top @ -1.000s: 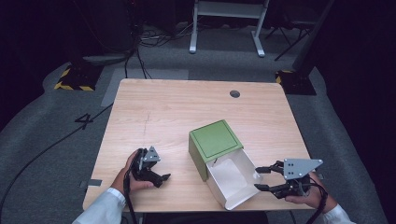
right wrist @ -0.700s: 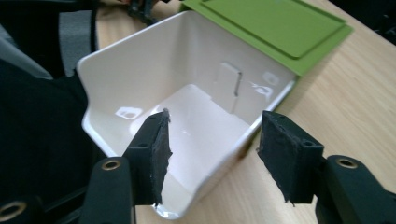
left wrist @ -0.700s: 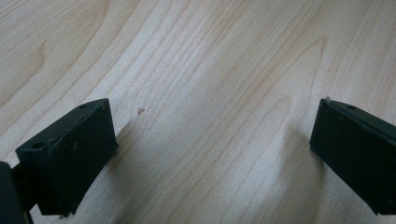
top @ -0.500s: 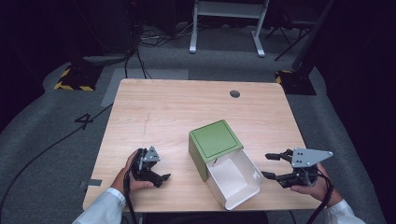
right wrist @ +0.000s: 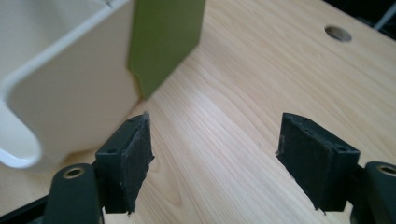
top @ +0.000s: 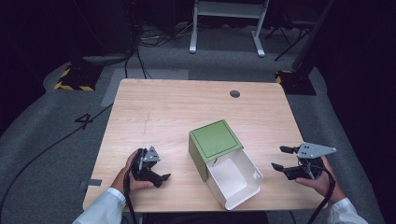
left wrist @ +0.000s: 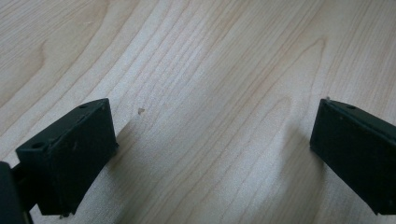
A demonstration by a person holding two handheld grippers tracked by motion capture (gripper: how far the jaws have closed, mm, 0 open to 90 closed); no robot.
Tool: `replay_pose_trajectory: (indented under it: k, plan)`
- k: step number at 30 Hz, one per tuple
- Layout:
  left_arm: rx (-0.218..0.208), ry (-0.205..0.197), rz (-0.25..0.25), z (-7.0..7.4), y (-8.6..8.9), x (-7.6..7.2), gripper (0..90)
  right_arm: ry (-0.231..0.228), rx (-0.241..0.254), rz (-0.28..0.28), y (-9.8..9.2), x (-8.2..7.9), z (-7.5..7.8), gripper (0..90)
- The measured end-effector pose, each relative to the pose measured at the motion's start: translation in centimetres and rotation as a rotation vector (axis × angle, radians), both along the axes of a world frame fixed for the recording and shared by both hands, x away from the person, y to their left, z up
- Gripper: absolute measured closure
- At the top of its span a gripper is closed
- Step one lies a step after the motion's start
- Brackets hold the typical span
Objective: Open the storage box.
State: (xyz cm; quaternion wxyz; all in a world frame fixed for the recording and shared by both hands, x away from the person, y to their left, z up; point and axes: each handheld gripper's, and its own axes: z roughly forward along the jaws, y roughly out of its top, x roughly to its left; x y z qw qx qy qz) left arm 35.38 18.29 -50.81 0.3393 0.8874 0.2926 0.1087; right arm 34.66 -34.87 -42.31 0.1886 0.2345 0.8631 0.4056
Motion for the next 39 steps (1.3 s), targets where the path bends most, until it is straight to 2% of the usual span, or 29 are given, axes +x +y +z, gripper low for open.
replay_pose_trajectory:
  k: [3, 4, 6, 7, 9, 12, 16, 22, 24, 28, 39]
  plan:
    - [0.000, 0.000, 0.000, 0.0, 0.0, 0.0, 0.4, 0.016, -0.003, -0.019, -0.5, 0.3, -0.8, 26.2]
    - [0.000, 0.001, 0.000, 0.0, 0.0, 0.0, 0.4, 0.039, -0.002, -0.046, -1.2, 0.6, -1.9, 25.7]
    - [0.000, 0.001, 0.000, 0.0, 0.0, 0.0, 0.4, 0.046, -0.005, -0.054, -1.4, 0.7, -2.2, 25.4]
    - [0.000, 0.001, 0.000, 0.0, 0.0, 0.0, 0.4, 0.069, -0.010, -0.079, -2.1, 0.9, -3.3, 25.3]
    - [0.000, 0.001, 0.000, 0.0, 0.0, 0.0, 0.5, 0.090, -0.006, -0.105, -2.8, 1.0, -4.2, 24.9]
    - [0.000, 0.001, 0.001, 0.0, 0.0, 0.0, 0.5, 0.115, -0.001, -0.136, -3.7, 1.1, -5.3, 23.7]
    - [0.000, 0.001, 0.000, 0.0, 0.0, 0.0, 0.5, 0.140, 0.015, -0.205, -5.0, 1.0, -6.7, 23.0]
    - [0.000, 0.001, 0.000, 0.0, 0.0, 0.0, 0.5, 0.167, 0.024, -0.257, -5.8, 0.6, -8.1, 19.3]
    - [0.000, 0.002, 0.001, 0.0, 0.0, 0.0, 0.5, 0.153, 0.035, -0.275, -5.9, 0.4, -8.4, 18.7]
    - [0.000, 0.001, 0.000, 0.0, 0.0, 0.0, 0.5, 0.147, 0.026, -0.299, -5.9, 0.2, -8.4, 17.2]
    - [0.001, 0.001, 0.002, 0.0, 0.0, -0.1, 0.5, 0.147, 0.027, -0.304, -5.9, 0.2, -8.4, 16.9]
